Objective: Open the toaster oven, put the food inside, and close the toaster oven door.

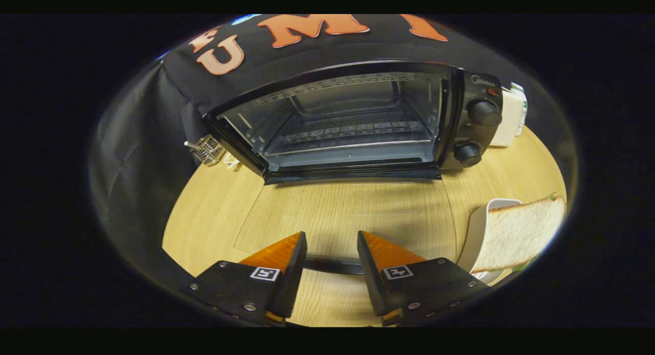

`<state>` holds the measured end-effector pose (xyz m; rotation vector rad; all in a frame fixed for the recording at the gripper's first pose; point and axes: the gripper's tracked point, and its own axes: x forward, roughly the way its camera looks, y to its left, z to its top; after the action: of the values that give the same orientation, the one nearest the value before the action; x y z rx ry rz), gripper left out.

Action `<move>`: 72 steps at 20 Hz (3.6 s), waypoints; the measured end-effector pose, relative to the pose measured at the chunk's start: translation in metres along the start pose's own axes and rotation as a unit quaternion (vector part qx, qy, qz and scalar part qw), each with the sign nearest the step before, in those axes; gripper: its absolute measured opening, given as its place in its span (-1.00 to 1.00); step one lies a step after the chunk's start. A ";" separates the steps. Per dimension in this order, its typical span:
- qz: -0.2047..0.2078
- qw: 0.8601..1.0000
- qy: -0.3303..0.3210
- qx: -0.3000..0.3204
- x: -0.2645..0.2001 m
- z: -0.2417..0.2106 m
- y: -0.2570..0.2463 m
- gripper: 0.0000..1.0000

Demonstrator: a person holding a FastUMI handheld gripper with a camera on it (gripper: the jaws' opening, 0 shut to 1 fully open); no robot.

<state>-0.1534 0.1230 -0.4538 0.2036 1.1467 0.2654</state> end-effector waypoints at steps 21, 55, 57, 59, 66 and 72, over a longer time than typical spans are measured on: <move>-0.138 0.984 -0.054 0.102 -0.115 0.016 -0.232 0.99; 0.044 0.982 -0.114 0.146 -0.073 0.113 -0.051 -0.38; 0.060 0.975 -0.122 0.175 -0.058 0.122 -0.037 -0.38; 0.063 0.969 -0.121 0.204 -0.041 0.129 -0.030 -0.38; 0.113 0.942 -0.147 0.280 -0.001 0.144 -0.003 -0.38; 0.132 0.918 -0.168 0.334 0.028 0.142 0.001 -0.38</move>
<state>-0.0125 0.1298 -0.4215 0.9780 0.8268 0.0587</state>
